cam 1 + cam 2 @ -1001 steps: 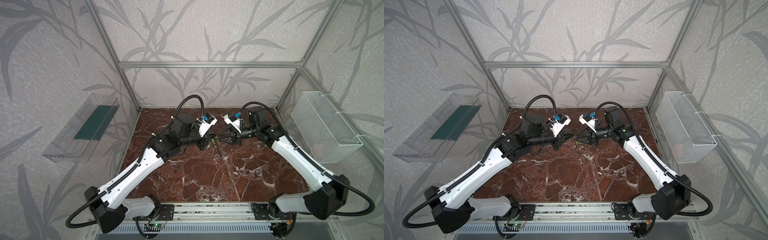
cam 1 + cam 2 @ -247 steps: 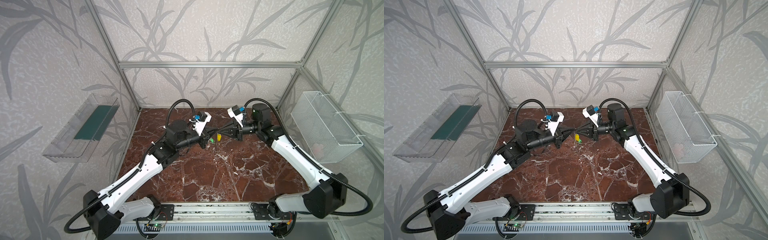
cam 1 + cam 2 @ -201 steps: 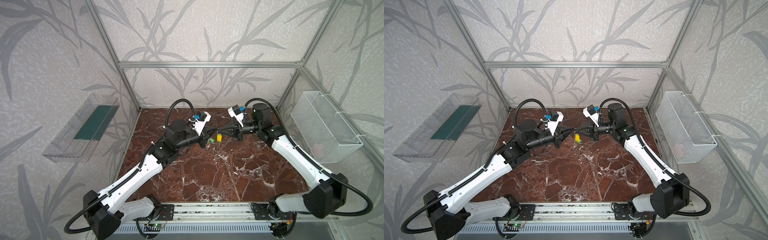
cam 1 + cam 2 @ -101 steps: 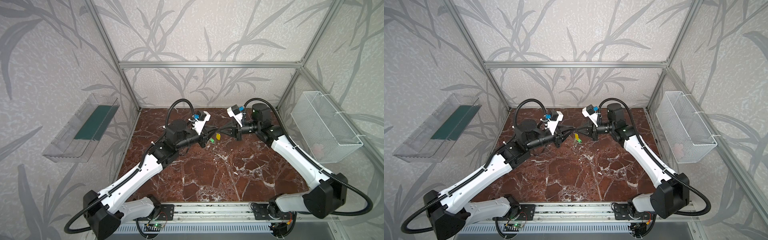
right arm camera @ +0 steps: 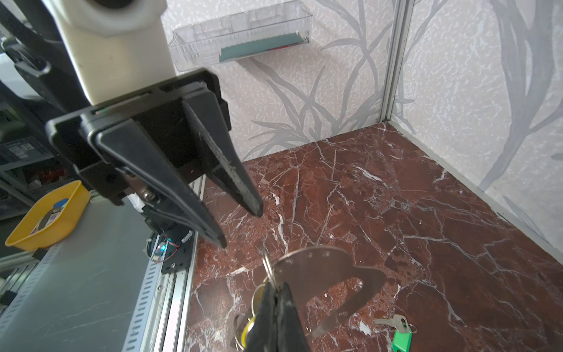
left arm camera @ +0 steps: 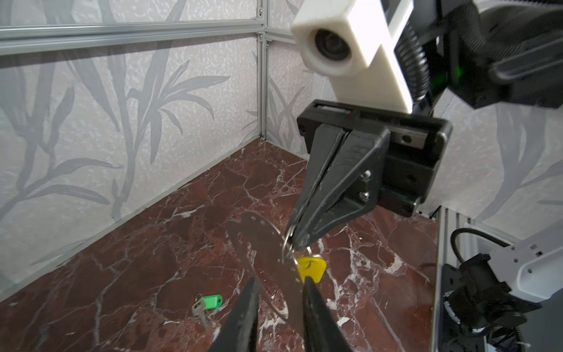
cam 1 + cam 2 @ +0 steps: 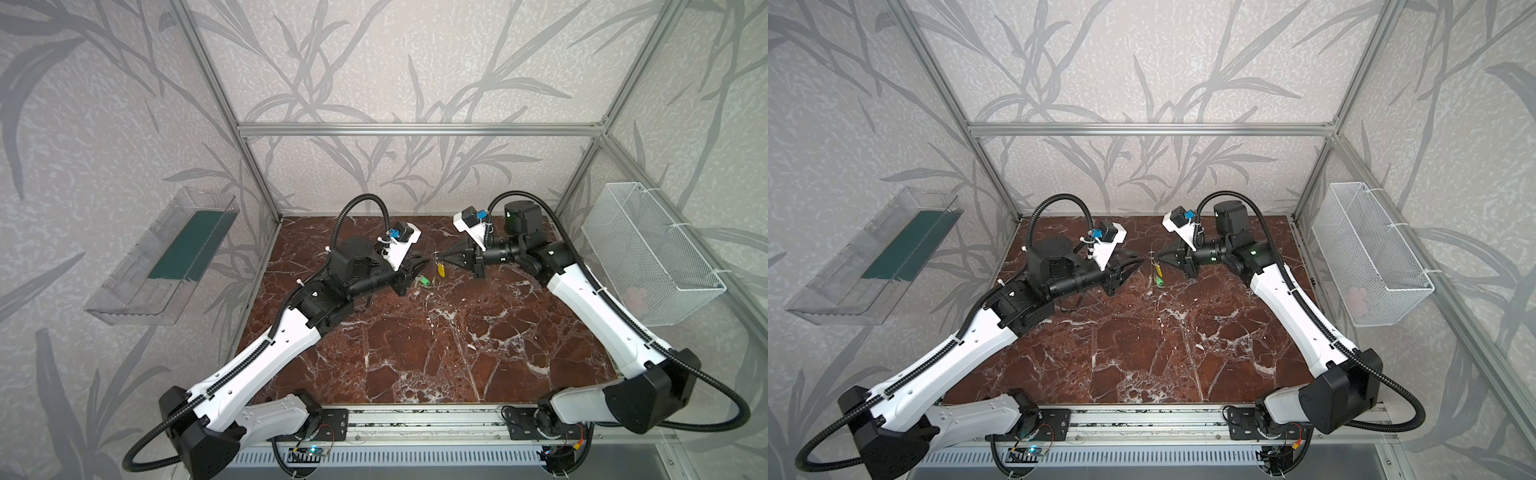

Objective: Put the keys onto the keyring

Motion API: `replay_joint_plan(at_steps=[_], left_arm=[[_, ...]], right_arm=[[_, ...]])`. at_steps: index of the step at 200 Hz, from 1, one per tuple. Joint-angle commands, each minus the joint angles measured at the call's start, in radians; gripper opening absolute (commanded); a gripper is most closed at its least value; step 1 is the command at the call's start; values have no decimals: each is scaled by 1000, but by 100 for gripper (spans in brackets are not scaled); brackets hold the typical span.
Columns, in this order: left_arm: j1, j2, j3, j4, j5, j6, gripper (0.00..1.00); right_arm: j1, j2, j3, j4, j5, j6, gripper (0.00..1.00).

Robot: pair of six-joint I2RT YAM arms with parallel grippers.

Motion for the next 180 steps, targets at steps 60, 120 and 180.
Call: replay_joint_plan(at_steps=[60,120,180], left_arm=[[-21,137,428,-462,39,206,30],[-48,312,664,-705,51,169,30],[-85,351,669,-697,14,152,28]], right_arm=[[7,55,150,-284,-13,-205,0],[7,51,151,-282,-28,-209,0],[7,53,148,-266,-44,-199,0]])
